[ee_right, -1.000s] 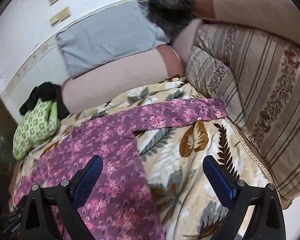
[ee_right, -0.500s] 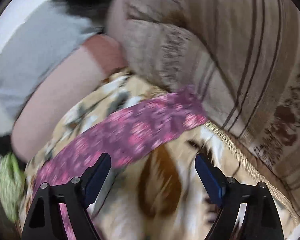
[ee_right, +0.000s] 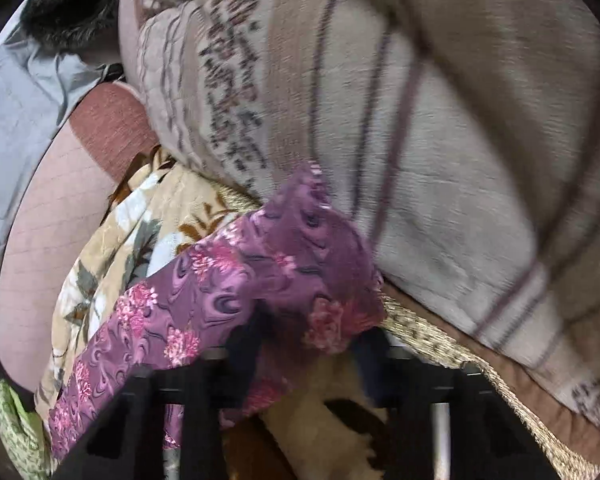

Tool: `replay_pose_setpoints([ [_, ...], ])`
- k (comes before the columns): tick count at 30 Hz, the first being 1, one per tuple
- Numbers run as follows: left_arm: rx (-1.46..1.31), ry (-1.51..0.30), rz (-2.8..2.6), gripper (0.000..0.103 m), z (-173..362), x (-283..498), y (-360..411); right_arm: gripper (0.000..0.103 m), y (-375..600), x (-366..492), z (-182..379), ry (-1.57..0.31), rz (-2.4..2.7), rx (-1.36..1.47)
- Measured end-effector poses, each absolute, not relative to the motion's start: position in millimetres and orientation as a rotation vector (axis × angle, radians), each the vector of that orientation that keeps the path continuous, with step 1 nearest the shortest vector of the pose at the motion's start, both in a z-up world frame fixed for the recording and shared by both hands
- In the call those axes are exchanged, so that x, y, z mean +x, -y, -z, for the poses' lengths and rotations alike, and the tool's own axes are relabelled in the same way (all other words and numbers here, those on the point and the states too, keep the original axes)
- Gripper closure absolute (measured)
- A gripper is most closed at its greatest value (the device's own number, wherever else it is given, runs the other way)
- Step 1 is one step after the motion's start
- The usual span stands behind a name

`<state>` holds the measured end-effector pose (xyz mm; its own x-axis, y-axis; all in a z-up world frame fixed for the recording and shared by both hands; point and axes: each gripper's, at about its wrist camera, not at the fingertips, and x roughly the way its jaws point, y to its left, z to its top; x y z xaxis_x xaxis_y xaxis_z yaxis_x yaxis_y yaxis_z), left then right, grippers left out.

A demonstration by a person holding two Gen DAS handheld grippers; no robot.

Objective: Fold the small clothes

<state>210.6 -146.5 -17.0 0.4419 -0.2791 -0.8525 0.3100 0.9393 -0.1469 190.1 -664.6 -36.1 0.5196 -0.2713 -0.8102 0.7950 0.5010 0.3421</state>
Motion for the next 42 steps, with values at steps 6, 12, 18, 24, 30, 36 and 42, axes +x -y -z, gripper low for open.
replay_pose_setpoints([
  [6,-0.02,-1.059,0.344,0.004,14.1,216.1,131.7,0.09,561.7,197.5,-68.6,-0.554,0.666,0.441],
  [12,-0.085,-1.002,0.342,0.004,-19.7,223.7,102.2,0.09,377.5,181.7,-141.3,-0.421,0.357,0.132],
  [18,-0.251,-1.021,0.349,0.004,-33.6,252.9,45.2,0.09,242.2,172.1,-101.5,-0.531,0.034,0.067],
  [24,-0.516,-1.145,0.357,0.004,5.6,286.1,-2.4,0.09,182.4,188.6,-8.3,-0.84,-0.21,0.106],
  [30,-0.548,-1.204,0.4,0.004,19.5,287.7,8.8,0.089,201.4,176.9,12.6,-1.0,-0.359,0.294],
  [36,-0.352,-1.256,0.383,0.023,30.1,280.0,44.1,0.023,273.0,164.9,-18.6,-0.832,-0.211,0.375],
  [42,-0.321,-1.282,0.36,0.035,47.1,277.2,55.0,0.027,351.1,208.5,7.2,-0.883,-0.038,0.645],
])
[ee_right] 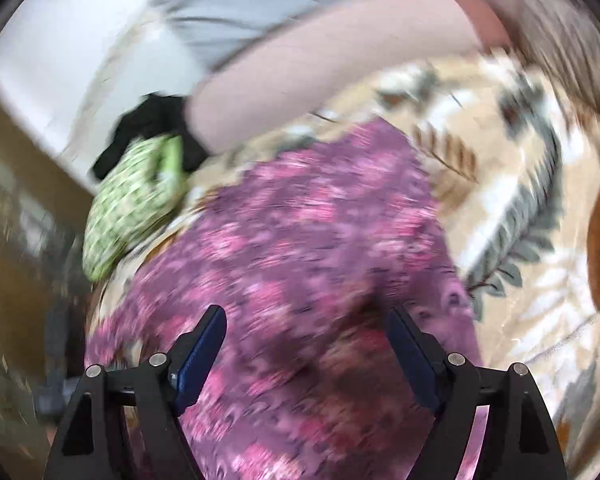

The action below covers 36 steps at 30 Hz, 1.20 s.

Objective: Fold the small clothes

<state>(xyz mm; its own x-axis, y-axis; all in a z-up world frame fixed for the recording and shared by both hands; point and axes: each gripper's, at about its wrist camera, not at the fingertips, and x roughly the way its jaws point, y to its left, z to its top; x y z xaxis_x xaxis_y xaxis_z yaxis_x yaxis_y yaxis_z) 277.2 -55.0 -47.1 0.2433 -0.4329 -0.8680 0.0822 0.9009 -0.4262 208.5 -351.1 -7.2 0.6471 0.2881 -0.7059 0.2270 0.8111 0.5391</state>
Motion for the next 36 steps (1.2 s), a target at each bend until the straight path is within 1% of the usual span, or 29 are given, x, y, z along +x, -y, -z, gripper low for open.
replay_pose_setpoints([
  [1,-0.314,-1.282,0.349,0.041,48.7,277.2,55.7,0.034,356.6,214.0,15.2,-0.905,-0.013,0.67],
  [2,-0.304,-1.281,0.327,0.057,50.8,277.2,55.5,0.038,361.0,219.8,23.0,-0.922,0.001,0.695],
  [3,-0.29,-1.282,0.289,0.066,53.9,277.7,53.5,0.045,364.4,226.0,29.9,-0.94,0.003,0.711],
  [4,-0.285,-1.29,0.259,0.084,56.2,278.1,50.5,0.047,364.7,230.7,34.6,-0.956,0.013,0.716],
  [5,-0.302,-1.298,0.237,0.088,57.9,279.0,45.2,0.05,363.3,234.1,39.2,-0.962,0.036,0.723],
  [8,-0.35,-1.252,0.257,0.093,44.9,275.4,38.2,0.065,352.9,238.3,39.9,-0.975,0.032,0.69],
  [9,-0.332,-1.237,0.264,0.093,38.1,273.3,39.9,0.083,347.7,237.1,34.0,-0.97,0.021,0.658],
  [10,-0.314,-1.225,0.271,0.094,31.0,270.6,42.1,0.093,343.9,237.0,30.2,-0.963,0.012,0.643],
  [11,-0.304,-1.22,0.283,0.094,21.7,265.5,43.3,0.097,339.2,235.0,22.3,-0.944,0.004,0.625],
  [13,-0.27,-1.238,0.311,0.094,5.2,259.3,45.4,0.098,332.8,231.2,8.7,-0.899,-0.012,0.588],
  [16,-0.266,-1.233,0.329,0.094,-11.9,254.6,38.8,0.098,325.9,220.6,-9.6,-0.85,-0.055,0.56],
  [18,-0.239,-1.244,0.307,0.093,-2.2,260.2,34.8,0.098,320.0,218.8,-11.1,-0.854,-0.069,0.537],
  [20,-0.192,-1.318,0.289,0.09,25.1,268.8,37.5,0.098,318.4,225.3,2.8,-0.919,-0.087,0.548],
  [22,-0.183,-1.414,0.246,0.09,42.2,274.1,35.2,0.098,318.9,233.8,27.4,-1.034,-0.105,0.614],
  [24,-0.201,-1.386,0.261,0.09,32.4,275.9,30.3,0.097,323.1,235.3,44.3,-1.103,-0.123,0.716],
  [25,-0.179,-1.336,0.262,0.084,21.5,275.5,29.9,0.096,325.8,231.7,48.8,-1.11,-0.125,0.763],
  [26,-0.139,-1.265,0.264,0.07,7.7,273.7,31.2,0.094,327.8,225.8,51.5,-1.11,-0.118,0.807],
  [27,-0.121,-1.221,0.268,0.058,0.4,272.9,32.3,0.084,326.4,220.1,52.2,-1.108,-0.115,0.835],
  [28,-0.119,-1.182,0.271,0.038,-3.9,273.6,33.1,0.065,322.9,215.5,51.5,-1.099,-0.126,0.853],
  [29,-0.132,-1.15,0.274,0.036,-3.9,274.9,34.2,0.053,317.3,211.7,49.9,-1.075,-0.154,0.874],
  [30,-0.136,-1.149,0.275,0.036,-0.4,275.6,35.1,0.04,311.0,209.6,48.3,-1.056,-0.186,0.887],
  [31,-0.132,-1.171,0.277,0.036,7.1,279.8,39.2,0.039,302.1,209.7,47.2,-1.053,-0.23,0.887],
  [34,-0.121,-1.237,0.288,0.043,29.8,286.8,47.4,0.039,272.1,213.8,49.4,-1.097,-0.328,0.84],
  [36,-0.102,-1.265,0.263,0.044,43.7,294.3,51.9,0.039,259.8,213.5,57.1,-1.135,-0.329,0.811],
])
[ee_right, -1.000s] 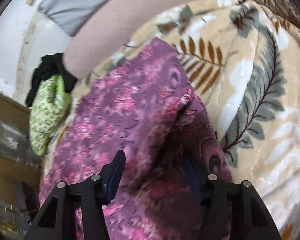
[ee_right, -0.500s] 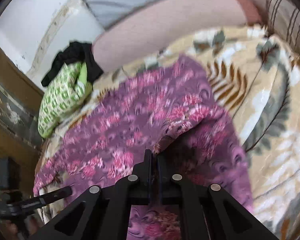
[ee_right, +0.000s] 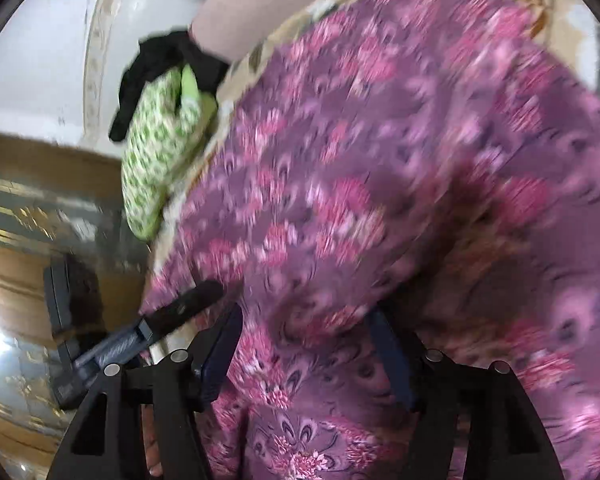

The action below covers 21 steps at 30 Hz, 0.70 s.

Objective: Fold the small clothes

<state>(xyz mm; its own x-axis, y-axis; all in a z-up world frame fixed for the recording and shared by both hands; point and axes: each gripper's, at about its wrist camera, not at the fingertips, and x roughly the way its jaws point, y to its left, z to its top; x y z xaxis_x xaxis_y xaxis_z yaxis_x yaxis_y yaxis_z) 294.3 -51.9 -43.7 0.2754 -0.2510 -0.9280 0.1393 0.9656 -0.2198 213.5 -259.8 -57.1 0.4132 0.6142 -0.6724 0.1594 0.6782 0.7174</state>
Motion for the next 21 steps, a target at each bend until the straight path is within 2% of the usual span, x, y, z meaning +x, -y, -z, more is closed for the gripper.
replay_pose_setpoints([
  [2,-0.122,-1.278,0.248,0.045,51.4,298.4,49.9,0.04,252.0,213.4,54.5,-1.118,-0.311,0.762],
  [3,-0.145,-1.277,0.246,0.047,52.8,300.0,47.1,0.047,249.2,214.3,52.2,-1.109,-0.312,0.747],
  [4,-0.171,-1.27,0.245,0.056,52.6,301.0,43.7,0.059,246.2,215.3,51.0,-1.104,-0.319,0.737],
  [5,-0.177,-1.268,0.244,0.072,51.2,300.2,42.4,0.066,243.3,216.7,51.4,-1.107,-0.325,0.732],
  [6,-0.18,-1.273,0.256,0.075,49.2,299.8,42.0,0.073,240.3,217.9,53.1,-1.115,-0.324,0.724],
  [9,-0.185,-1.284,0.303,0.076,42.0,296.2,42.1,0.083,233.5,218.4,55.2,-1.12,-0.306,0.679],
  [13,-0.196,-1.346,0.288,0.076,41.0,294.6,32.0,0.082,237.9,214.7,51.5,-1.112,-0.359,0.737],
  [15,-0.199,-1.303,0.319,0.076,25.9,289.6,25.0,0.082,239.2,212.0,54.5,-1.119,-0.387,0.772],
  [16,-0.203,-1.263,0.333,0.073,17.1,289.1,23.6,0.079,237.8,211.6,56.2,-1.125,-0.388,0.776],
  [18,-0.236,-1.18,0.353,0.053,2.0,287.2,21.7,0.072,233.2,212.7,61.0,-1.153,-0.389,0.783],
  [19,-0.255,-1.157,0.372,0.04,0.4,287.7,25.0,0.067,231.6,213.6,61.9,-1.156,-0.395,0.793],
  [21,-0.229,-1.178,0.418,0.039,10.0,293.8,42.1,0.065,231.7,210.0,62.3,-1.147,-0.393,0.809],
])
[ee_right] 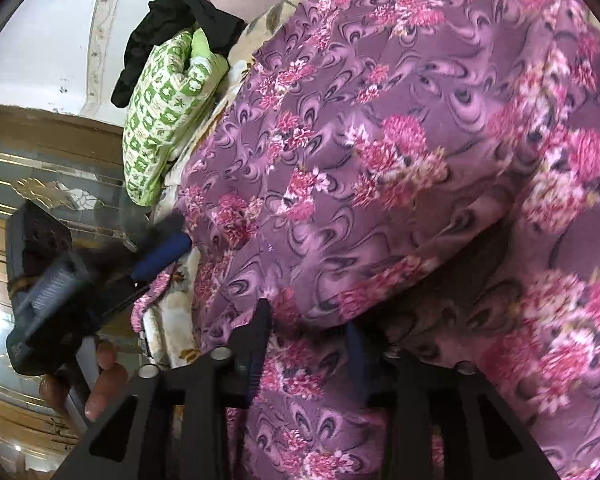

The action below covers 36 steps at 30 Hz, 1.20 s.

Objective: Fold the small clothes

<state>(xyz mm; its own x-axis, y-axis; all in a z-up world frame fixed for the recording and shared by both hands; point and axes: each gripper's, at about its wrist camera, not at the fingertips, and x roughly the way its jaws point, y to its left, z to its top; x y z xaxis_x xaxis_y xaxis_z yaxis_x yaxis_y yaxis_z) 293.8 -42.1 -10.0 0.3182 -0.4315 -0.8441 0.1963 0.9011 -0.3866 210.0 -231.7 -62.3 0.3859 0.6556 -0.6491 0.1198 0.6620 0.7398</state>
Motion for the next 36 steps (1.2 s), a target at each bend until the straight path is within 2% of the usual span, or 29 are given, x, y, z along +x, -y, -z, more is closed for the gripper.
replay_pose_setpoints([
  [1,-0.187,-1.227,0.411,0.039,23.4,298.0,51.6,0.065,231.2,208.4,62.1,-1.148,-0.39,0.806],
  [4,-0.148,-1.323,0.352,0.057,57.3,303.2,55.9,0.065,228.3,207.0,60.8,-1.144,-0.385,0.779],
  [6,-0.172,-1.315,0.358,0.061,50.6,301.5,53.1,0.065,226.8,207.4,61.5,-1.145,-0.379,0.764],
  [7,-0.197,-1.327,0.378,0.076,47.7,299.7,51.6,0.065,225.8,207.5,61.2,-1.141,-0.376,0.751],
  [8,-0.209,-1.337,0.4,0.086,46.6,296.9,50.7,0.065,224.9,208.3,60.6,-1.136,-0.372,0.738],
  [9,-0.189,-1.348,0.404,0.089,46.4,291.9,51.0,0.065,223.7,209.6,59.8,-1.128,-0.367,0.725],
  [10,-0.156,-1.356,0.396,0.097,48.3,287.0,53.2,0.07,221.9,211.0,58.4,-1.12,-0.357,0.705],
  [11,-0.135,-1.359,0.391,0.098,51.2,283.8,54.9,0.074,219.4,212.5,56.9,-1.114,-0.344,0.672],
  [12,-0.146,-1.354,0.386,0.099,52.0,282.3,54.4,0.085,216.2,214.1,55.5,-1.111,-0.335,0.638],
  [13,-0.17,-1.355,0.386,0.1,50.0,283.3,51.9,0.087,215.0,214.3,53.9,-1.104,-0.332,0.626],
  [17,-0.273,-1.275,0.46,0.1,6.1,281.4,30.0,0.089,207.7,202.9,24.2,-0.998,-0.368,0.557],
  [20,-0.198,-1.278,0.462,0.1,-17.8,272.2,16.7,0.089,198.5,189.8,3.2,-0.928,-0.456,0.554],
  [23,-0.07,-1.313,0.4,0.1,-4.1,269.9,13.6,0.089,178.1,187.2,9.2,-0.957,-0.521,0.518],
  [27,0.036,-1.428,0.299,0.099,43.9,276.4,16.3,0.087,157.0,198.8,53.0,-1.114,-0.539,0.516],
  [29,0.068,-1.399,0.302,0.099,37.8,272.8,20.5,0.087,161.7,202.7,64.0,-1.141,-0.553,0.576],
  [32,0.072,-1.327,0.31,0.099,19.1,268.1,20.7,0.079,172.0,204.7,60.6,-1.145,-0.579,0.637],
  [34,0.074,-1.33,0.299,0.098,22.4,268.5,18.6,0.052,177.2,202.8,54.3,-1.124,-0.566,0.612],
  [36,0.068,-1.362,0.279,0.096,33.4,271.9,15.5,0.05,184.5,198.5,45.9,-1.1,-0.525,0.579],
])
